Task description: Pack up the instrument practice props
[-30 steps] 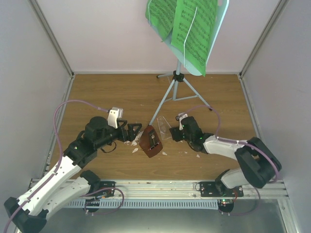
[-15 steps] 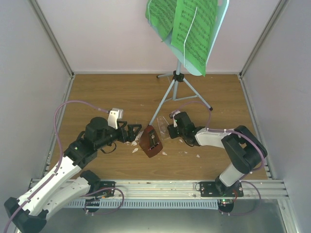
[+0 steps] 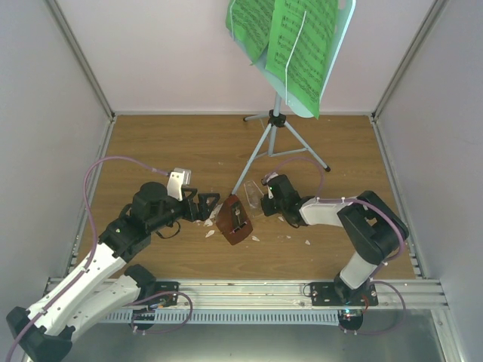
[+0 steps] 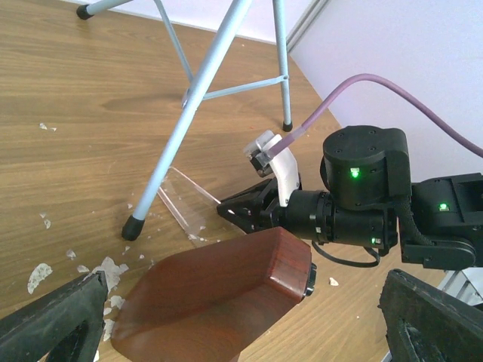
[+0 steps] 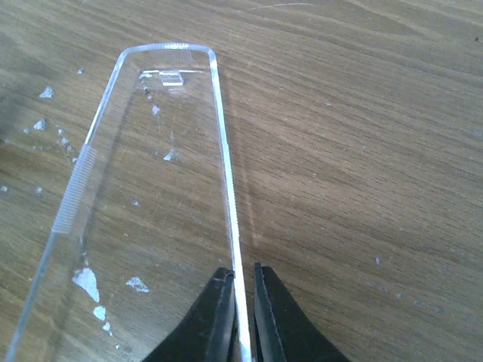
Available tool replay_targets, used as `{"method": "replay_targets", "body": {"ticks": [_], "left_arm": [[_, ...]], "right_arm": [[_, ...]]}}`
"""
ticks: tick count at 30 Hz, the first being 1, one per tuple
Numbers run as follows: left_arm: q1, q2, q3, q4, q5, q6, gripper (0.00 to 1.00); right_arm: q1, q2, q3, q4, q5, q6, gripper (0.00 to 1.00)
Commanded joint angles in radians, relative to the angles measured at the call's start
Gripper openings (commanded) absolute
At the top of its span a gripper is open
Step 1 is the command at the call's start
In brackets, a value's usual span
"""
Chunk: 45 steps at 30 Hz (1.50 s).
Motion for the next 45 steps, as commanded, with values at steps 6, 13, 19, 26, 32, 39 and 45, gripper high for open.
{"method": "replay_targets", "body": {"ticks": [6, 13, 19, 26, 32, 39, 45], "left_arm": [[0.002, -0.006, -0.004, 0.014, -0.021, -0.007, 0.99], [0.002, -0.006, -0.005, 0.023, -0.023, 0.006, 0.99], [0.002, 0.035, 0.008, -0.003, -0.096, -0.019, 0.99], [-0.032, 0.121, 0.115, 0.017, -0.102, 0.017, 0.81], [-0.336, 0.337, 0.379, -0.055, -0.434, 0.03, 0.78], [-0.485, 0.615, 0.623, -0.143, -0.585, -0.021, 0.78], [-0.459, 0.767, 0.737, -0.183, -0.52, -0.005, 0.71]], "right_arm": [[0.006, -0.025, -0.017, 0.029, 0.042, -0.013, 0.0], [0.003, -0.164, -0.076, -0.138, 0.177, 0.054, 0.01], [-0.009, -0.44, -0.191, -0.309, 0.273, 0.222, 0.0], [-0.007, -0.709, -0.127, -0.544, 0.355, 0.328, 0.01], [0.027, -0.851, -0.005, -0.599, 0.373, 0.395, 0.0], [0.07, -0.752, 0.15, -0.664, 0.412, 0.535, 0.0], [0.107, -0.675, 0.234, -0.69, 0.417, 0.572, 0.0]]}}
